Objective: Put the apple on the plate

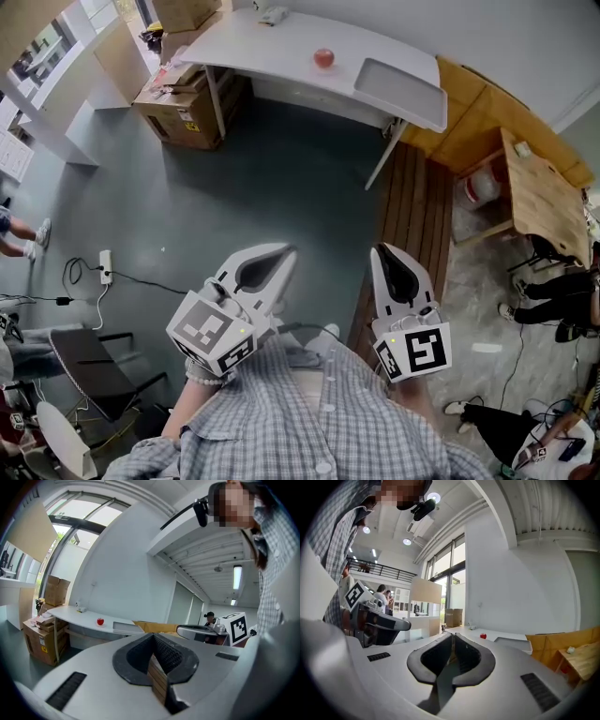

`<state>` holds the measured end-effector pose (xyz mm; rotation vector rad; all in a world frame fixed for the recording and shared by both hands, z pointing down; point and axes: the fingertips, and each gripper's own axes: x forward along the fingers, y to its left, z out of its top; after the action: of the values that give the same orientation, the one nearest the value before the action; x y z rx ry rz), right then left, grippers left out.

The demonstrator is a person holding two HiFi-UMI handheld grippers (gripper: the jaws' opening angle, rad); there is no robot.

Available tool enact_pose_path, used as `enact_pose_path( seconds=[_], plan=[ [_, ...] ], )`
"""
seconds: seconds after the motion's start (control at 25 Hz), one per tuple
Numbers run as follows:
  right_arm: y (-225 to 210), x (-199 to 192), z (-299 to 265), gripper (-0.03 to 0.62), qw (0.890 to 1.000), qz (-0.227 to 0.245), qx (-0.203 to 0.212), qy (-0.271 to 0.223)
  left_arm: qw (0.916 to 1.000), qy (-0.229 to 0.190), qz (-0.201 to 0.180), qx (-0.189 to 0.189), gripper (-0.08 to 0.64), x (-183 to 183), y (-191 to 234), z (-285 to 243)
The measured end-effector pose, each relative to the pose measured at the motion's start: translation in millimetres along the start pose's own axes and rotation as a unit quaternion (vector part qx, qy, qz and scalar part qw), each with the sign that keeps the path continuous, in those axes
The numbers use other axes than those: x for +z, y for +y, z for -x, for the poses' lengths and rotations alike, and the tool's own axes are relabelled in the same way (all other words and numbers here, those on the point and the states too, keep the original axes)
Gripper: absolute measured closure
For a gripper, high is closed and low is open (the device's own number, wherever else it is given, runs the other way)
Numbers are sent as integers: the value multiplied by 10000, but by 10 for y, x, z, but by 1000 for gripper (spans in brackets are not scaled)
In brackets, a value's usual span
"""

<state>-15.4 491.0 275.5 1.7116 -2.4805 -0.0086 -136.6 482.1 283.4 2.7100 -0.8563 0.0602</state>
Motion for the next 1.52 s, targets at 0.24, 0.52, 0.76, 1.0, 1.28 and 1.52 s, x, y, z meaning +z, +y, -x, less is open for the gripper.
enact_pose_path(
  seconds=[0.24,0.52,0.76,1.0,1.28,1.52],
  plan=[
    [-34,32,-80,558,9998,23,-167,57,10000,-12,44,-14,551,59,157,20],
    [83,53,-374,558,9991,94,-395,102,10000,-17,24,-81,551,132,568,130],
    [288,108,-625,558,9979,166,-619,69,9995,12,-44,-297,551,186,861,241],
    [517,95,-786,558,9954,72,-947,93,9982,98,-125,-576,551,181,1068,374],
    [725,101,-807,558,9942,178,-1055,123,9968,43,-159,-787,551,190,1151,482],
    [203,79,-1048,558,9952,121,-967,119,9974,84,-155,-695,551,292,1233,-46]
  ],
)
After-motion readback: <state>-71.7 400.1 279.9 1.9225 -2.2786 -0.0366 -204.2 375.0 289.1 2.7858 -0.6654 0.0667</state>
